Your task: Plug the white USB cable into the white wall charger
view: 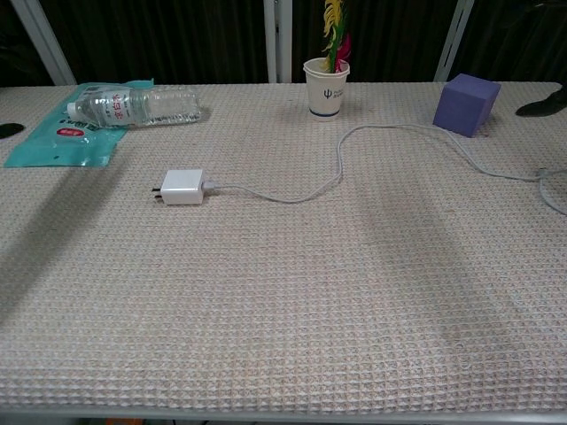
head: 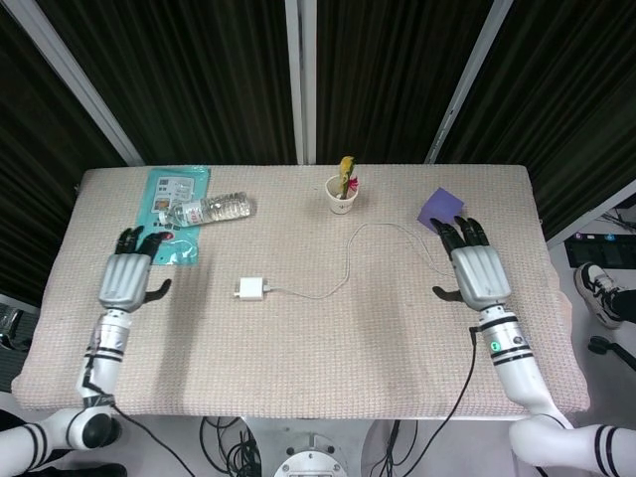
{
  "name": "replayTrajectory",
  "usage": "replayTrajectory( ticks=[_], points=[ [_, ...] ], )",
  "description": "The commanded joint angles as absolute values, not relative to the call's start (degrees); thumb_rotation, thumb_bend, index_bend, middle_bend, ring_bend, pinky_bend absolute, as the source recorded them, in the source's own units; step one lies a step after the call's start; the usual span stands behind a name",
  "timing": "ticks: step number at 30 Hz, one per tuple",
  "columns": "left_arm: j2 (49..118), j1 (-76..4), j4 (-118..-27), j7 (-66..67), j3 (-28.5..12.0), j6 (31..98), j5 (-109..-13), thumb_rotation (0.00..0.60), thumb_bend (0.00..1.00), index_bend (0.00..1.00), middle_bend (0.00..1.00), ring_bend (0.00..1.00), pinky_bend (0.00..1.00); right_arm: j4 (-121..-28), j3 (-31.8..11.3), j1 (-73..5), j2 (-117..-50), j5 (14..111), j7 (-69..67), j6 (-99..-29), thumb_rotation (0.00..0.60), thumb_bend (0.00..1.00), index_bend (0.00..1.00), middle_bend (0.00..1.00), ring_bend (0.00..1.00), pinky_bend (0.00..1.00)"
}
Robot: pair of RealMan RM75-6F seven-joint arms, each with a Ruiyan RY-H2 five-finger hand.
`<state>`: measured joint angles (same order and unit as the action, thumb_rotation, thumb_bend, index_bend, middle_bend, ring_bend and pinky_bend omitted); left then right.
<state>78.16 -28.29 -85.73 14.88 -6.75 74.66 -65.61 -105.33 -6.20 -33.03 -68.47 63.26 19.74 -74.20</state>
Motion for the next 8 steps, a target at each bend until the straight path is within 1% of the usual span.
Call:
replayTrajectory(
  ticks=[1, 4, 8],
  points=[
    [71.1, -21.6, -87.8, 10.6, -3.5, 80.1, -69.6, 0.600, 0.23, 0.15, 0.16, 0.00, 0.00, -105.9, -1.2, -25.4, -62.5, 72.0, 11.1, -79.9, 0.600, 0.07, 0.00, 0.15, 0.00, 0.00],
    [68.1, -17.9, -89.7, 9.3, -2.0, 82.5, -69.9, 0.600, 0.22, 0.16, 0.16, 0.00, 0.00, -105.0, 0.8, -21.7, -60.9, 75.9, 6.7, -82.6, 0.600, 0.08, 0.00, 0.15, 0.00, 0.00],
    [66.1, -13.8, -92.3, 8.5, -0.5, 86.7, -71.7, 0.600, 0.22, 0.16, 0.16, 0.00, 0.00, -103.9, 2.2, -17.6, -60.3, 79.3, 4.0, -86.5, 0.600, 0.08, 0.00, 0.15, 0.00, 0.00]
  ],
)
